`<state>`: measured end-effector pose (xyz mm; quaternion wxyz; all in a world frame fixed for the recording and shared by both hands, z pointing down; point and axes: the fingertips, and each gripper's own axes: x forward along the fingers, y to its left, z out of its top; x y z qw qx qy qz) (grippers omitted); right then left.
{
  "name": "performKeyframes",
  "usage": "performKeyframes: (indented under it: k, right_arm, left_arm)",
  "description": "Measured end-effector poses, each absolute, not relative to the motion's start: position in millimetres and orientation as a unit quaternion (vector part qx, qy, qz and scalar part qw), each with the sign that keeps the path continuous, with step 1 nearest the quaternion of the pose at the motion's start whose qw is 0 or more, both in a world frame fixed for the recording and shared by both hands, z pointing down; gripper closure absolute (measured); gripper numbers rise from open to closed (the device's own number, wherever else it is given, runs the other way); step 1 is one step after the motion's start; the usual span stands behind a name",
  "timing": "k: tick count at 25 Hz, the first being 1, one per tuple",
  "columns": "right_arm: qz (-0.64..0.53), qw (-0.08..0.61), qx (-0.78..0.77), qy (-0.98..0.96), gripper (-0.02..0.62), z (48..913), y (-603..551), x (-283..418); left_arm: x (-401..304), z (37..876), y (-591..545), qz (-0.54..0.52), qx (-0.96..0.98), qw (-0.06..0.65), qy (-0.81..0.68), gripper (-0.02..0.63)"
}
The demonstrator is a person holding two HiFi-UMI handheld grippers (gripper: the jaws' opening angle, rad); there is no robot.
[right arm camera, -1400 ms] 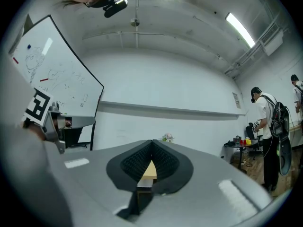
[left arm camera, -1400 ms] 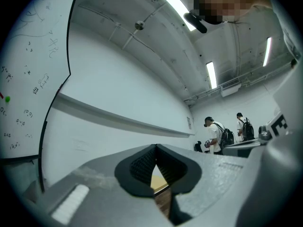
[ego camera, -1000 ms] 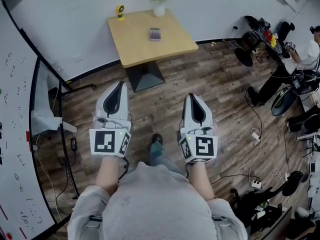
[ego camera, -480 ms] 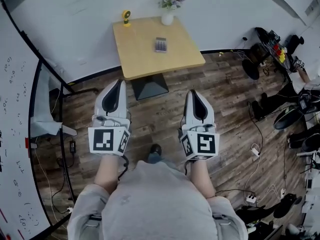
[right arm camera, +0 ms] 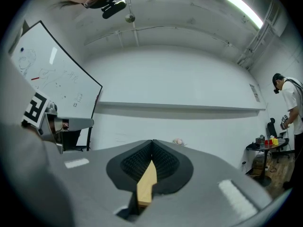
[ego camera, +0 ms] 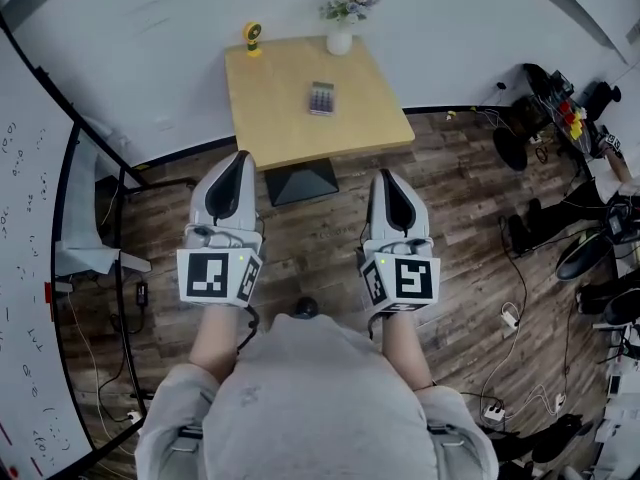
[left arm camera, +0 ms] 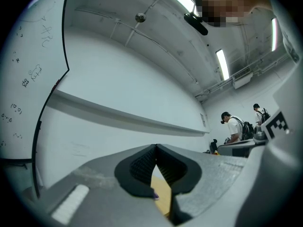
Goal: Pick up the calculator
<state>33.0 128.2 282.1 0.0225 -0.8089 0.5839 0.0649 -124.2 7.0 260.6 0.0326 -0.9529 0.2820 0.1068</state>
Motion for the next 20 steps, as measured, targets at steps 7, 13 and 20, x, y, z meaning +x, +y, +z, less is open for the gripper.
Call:
performKeyframes:
  k: [7,13,20]
  right_arm:
    - [0.059,0.027,-0.802,0.594,0.594,290,116,62]
    - [0.045,0.035,-0.801,0.596,0.594,299,110,77]
    - [0.035,0.038,-0.808,0.587,0.594,306,94,98]
  left_arm:
    - [-100,266,-1,0.108,-0.949,0.035,0.294,0.6]
    - [-84,268,-6,0.099,-0.949,0.037,0.296,0.6]
    - [-61,274,-25,0.095,-0.954,0.034,0.284,0.6]
